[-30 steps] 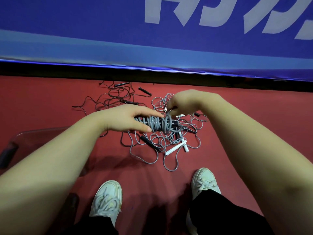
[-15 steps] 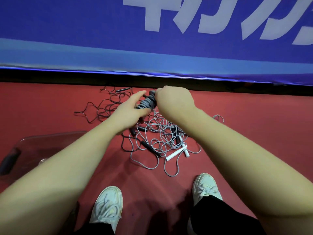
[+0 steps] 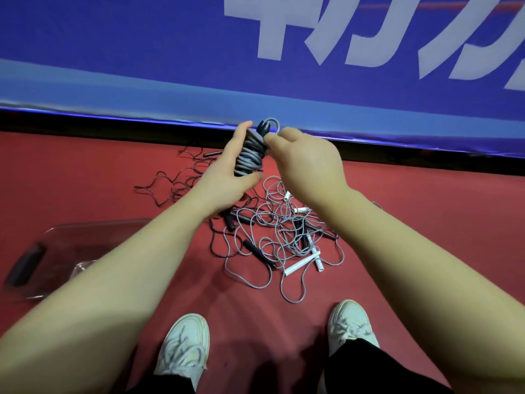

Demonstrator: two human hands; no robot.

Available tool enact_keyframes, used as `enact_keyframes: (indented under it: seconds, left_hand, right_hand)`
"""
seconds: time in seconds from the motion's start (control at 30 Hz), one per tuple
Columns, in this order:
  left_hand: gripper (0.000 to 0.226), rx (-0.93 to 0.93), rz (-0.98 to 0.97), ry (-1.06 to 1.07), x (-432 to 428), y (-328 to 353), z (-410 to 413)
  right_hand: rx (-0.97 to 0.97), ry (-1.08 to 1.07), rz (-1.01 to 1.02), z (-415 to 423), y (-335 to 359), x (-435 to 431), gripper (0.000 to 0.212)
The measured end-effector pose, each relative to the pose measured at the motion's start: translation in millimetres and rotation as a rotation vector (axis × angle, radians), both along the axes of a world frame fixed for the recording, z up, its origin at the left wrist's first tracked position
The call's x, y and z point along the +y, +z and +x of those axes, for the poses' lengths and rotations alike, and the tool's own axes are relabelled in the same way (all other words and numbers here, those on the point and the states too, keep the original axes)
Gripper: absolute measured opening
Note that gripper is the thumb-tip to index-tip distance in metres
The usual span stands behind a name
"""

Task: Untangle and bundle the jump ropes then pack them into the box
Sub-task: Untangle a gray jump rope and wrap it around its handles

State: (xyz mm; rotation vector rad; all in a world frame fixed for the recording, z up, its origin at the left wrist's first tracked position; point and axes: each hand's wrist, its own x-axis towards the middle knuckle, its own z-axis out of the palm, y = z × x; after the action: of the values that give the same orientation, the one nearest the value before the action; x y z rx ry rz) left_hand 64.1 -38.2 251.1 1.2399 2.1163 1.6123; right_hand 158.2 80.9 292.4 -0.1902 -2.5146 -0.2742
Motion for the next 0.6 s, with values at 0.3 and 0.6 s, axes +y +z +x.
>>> enact_keyframes:
  seconds: [0.3, 0.6]
  left_hand:
    - [0.059, -0.374, 0.211, 0.0, 6.9, -3.0, -6.4]
    - [0.066, -0.545, 0.295, -0.357, 5.2, -10.4, 2.7]
  right_hand:
    - [0.032, 0.316, -1.021, -1.7, -11.2, 3.7, 0.026]
    - [0.022, 0.256, -2.598, -0.2, -6.1, 25.5, 0.018]
